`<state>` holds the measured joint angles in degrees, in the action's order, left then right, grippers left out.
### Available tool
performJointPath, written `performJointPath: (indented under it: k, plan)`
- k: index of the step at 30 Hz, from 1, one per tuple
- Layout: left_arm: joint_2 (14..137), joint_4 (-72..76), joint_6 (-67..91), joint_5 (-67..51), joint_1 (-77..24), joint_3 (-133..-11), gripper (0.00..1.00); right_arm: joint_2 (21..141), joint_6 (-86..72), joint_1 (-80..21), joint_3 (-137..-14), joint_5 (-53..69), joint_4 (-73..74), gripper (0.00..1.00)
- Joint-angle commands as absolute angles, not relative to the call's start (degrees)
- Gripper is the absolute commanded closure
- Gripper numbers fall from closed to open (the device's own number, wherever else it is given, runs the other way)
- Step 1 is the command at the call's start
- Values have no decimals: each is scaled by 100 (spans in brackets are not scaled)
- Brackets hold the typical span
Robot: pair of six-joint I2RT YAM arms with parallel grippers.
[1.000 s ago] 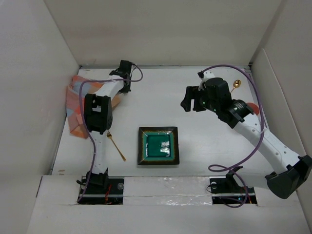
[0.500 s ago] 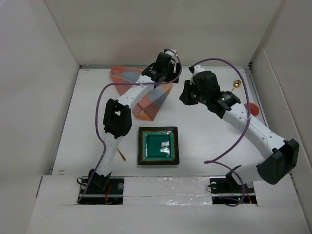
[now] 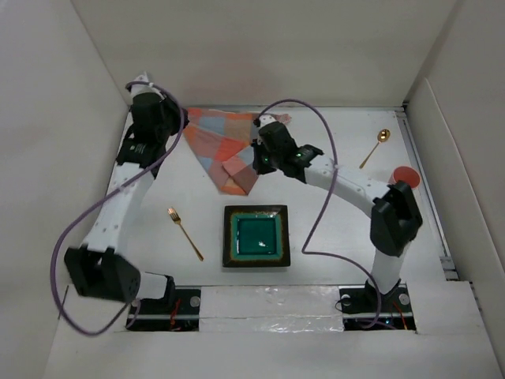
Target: Set the dinner table for one person
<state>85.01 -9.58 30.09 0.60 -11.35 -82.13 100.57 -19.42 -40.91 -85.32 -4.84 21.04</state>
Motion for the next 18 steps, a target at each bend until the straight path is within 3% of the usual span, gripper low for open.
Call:
performJointPath:
  k: [1, 2, 4, 5, 7, 18]
  plan:
    - [7438, -719, 3498, 552, -1248, -7289, 90, 10694, -1855, -4376, -9445, -931, 1643, 97]
    - [7305, -1043, 3498, 719, -1248, -7173, 87, 10905, -1759, -4429, -9631, -1080, 1670, 84]
    - [6848, -1405, 3682, 922, -1248, -6840, 79, 11555, -1670, -4570, -10009, -1265, 1687, 69]
    - [6707, -1624, 3700, 1001, -1248, -6725, 78, 11784, -1574, -4570, -10437, -1431, 1792, 54]
    - [6277, -1809, 3727, 1072, -1248, -6366, 75, 12476, -1468, -4745, -11192, -1755, 2090, 45]
    - [5757, -2461, 3595, 1345, -1485, -5933, 74, 14659, -1380, -4957, -13709, -2276, 3234, 39]
